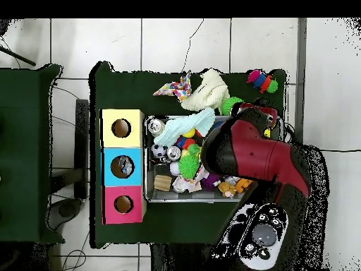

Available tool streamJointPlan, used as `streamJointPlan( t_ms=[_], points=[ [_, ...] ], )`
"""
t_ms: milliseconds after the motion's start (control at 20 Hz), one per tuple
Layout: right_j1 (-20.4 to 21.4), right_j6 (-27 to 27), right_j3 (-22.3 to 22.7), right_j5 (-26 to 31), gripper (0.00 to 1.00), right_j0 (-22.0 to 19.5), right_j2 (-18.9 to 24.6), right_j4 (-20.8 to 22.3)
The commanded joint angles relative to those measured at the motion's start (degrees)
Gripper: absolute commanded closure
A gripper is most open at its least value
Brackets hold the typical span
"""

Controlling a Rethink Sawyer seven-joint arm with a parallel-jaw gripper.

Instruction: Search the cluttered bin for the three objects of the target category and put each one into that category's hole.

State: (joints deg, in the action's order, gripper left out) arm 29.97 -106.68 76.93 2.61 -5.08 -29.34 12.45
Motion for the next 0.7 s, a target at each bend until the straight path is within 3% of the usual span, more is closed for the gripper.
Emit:
streamJointPlan(
  t_ms=[50, 300, 550, 700],
  points=[
    [-2.8, -10.0, 5.3, -3.2, 1.0, -0.7, 2.1, -0.9],
    [-2.7, -10.1, 5.8, -2.2, 1.0, -1.0, 2.6, -1.2],
    [-4.0, -11.1, 4.9, -4.2, 1.0, 1.0, -0.6, -1.8],
    [-3.6, -10.0, 4.7, -2.5, 1.0, 0.6, 0.3, -1.3]
  ],
)
